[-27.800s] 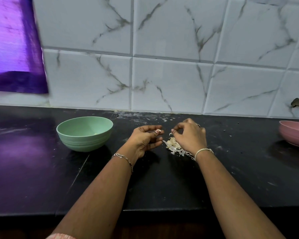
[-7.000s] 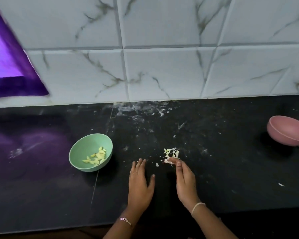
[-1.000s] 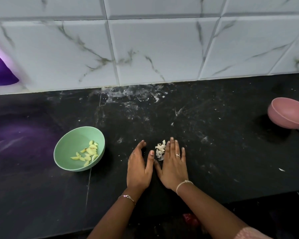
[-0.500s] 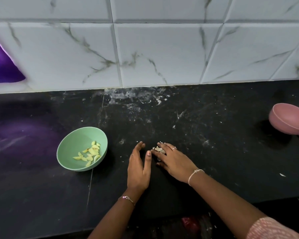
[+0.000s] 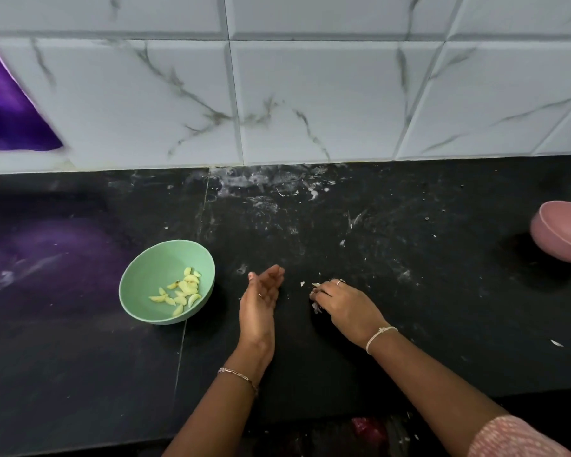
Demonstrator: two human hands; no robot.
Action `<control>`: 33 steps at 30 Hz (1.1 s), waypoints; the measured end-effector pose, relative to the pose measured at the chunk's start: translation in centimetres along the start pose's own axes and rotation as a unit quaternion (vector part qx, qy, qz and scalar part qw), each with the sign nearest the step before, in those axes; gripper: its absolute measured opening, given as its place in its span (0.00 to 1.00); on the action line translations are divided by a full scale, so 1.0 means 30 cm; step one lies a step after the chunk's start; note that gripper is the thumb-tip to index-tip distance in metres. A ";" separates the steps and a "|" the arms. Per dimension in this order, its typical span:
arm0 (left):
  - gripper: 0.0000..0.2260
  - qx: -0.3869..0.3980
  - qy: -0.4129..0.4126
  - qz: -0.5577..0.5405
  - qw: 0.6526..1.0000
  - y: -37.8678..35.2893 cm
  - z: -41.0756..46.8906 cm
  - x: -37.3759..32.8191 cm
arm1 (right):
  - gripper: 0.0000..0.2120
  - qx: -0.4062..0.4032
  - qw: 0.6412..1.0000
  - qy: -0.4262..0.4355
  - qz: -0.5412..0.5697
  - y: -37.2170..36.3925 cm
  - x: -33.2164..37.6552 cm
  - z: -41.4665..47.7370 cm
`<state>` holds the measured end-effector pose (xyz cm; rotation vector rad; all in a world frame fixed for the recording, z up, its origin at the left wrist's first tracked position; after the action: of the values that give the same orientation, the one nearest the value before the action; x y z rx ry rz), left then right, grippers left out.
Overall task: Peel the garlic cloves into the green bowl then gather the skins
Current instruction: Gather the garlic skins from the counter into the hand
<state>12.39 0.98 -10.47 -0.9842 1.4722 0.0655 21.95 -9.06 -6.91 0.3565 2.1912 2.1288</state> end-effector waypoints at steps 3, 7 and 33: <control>0.21 0.032 0.069 -0.120 0.990 -0.036 0.007 0.056 | 0.13 -0.026 0.988 -0.082 0.129 0.027 -0.058 0.016; 0.21 0.045 0.143 -0.242 0.959 -0.071 0.001 0.109 | 0.10 -0.065 0.895 -0.158 0.413 0.084 -0.065 0.019; 0.17 0.023 0.216 -0.376 0.901 -0.141 -0.012 0.126 | 0.09 0.038 0.953 -0.063 0.293 0.220 0.100 0.120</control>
<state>15.25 -3.85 -11.42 -1.5350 1.3714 -0.7913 20.58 -4.80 -0.18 1.2478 2.2961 2.1801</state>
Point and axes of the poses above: each hand's wrist, its own z-axis towards the middle knuckle, its own y-axis out of the back of the hand, x = y × z, the point moved 10 cm from there along z, towards the middle knuckle, and after that the axes turned 15 degrees about x, right-handed, at the moved point
